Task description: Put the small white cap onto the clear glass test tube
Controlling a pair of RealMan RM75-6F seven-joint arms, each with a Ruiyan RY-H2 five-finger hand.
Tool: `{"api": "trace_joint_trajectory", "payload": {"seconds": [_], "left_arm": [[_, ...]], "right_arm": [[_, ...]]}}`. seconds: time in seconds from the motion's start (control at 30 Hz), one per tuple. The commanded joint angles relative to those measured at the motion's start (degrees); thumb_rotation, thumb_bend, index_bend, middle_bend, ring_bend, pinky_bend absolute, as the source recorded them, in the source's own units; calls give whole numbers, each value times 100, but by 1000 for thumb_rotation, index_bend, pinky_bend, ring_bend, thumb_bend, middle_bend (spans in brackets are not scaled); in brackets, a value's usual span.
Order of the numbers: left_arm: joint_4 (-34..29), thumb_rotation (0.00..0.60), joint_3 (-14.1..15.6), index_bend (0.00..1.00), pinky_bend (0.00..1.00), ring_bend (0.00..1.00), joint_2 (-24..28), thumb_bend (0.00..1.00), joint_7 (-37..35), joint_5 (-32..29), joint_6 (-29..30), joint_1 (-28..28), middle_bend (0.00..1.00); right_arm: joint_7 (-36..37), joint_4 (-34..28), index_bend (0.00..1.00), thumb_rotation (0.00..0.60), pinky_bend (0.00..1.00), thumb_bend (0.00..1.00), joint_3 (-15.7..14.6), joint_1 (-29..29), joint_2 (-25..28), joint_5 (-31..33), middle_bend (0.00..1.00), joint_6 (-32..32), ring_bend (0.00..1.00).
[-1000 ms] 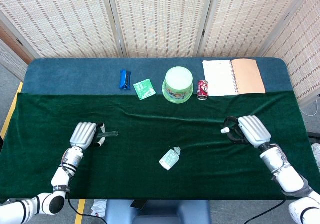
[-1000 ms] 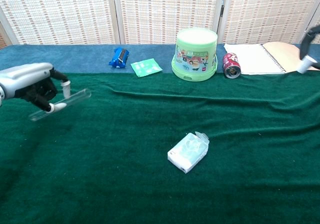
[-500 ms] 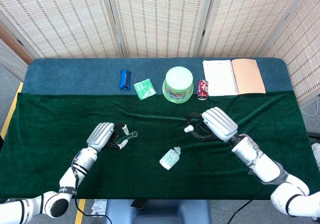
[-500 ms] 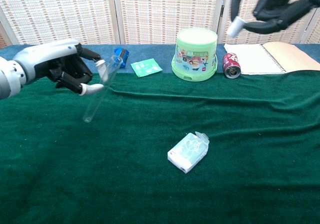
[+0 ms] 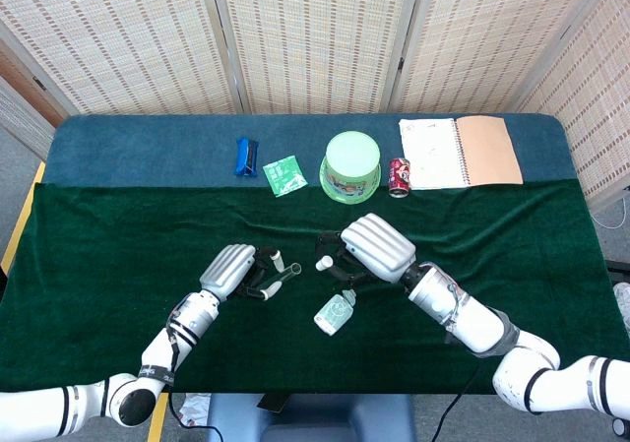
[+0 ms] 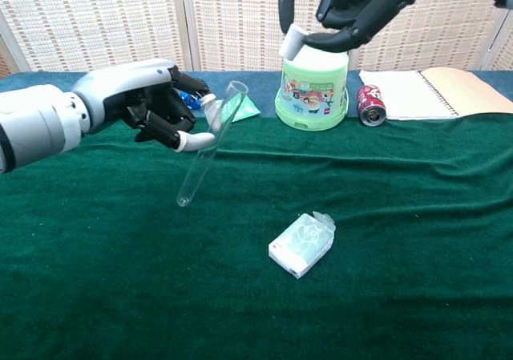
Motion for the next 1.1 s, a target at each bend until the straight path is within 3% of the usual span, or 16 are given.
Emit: {"api": "trace_joint_trajectory", "payload": {"seconds": [0.03, 0.4, 1.1], "left_arm": [[-44, 600, -11, 688, 878, 865, -40, 494, 40, -41, 21, -46, 910], [-150, 600, -15, 689, 878, 865, -107, 495, 94, -127, 98, -162, 910], [-204, 600, 93, 691, 878, 865, -72, 496, 9, -140, 178, -189, 910]], "right_arm": [[-302, -26, 724, 600, 1000, 649, 38, 190, -127, 228, 963, -122, 1000], [-989, -157, 725, 600, 1000, 651, 39, 464, -219, 712, 963, -143, 1000], [-1119, -318, 726, 600, 1000, 653, -177, 446, -141, 733, 963, -9, 1000]]}}
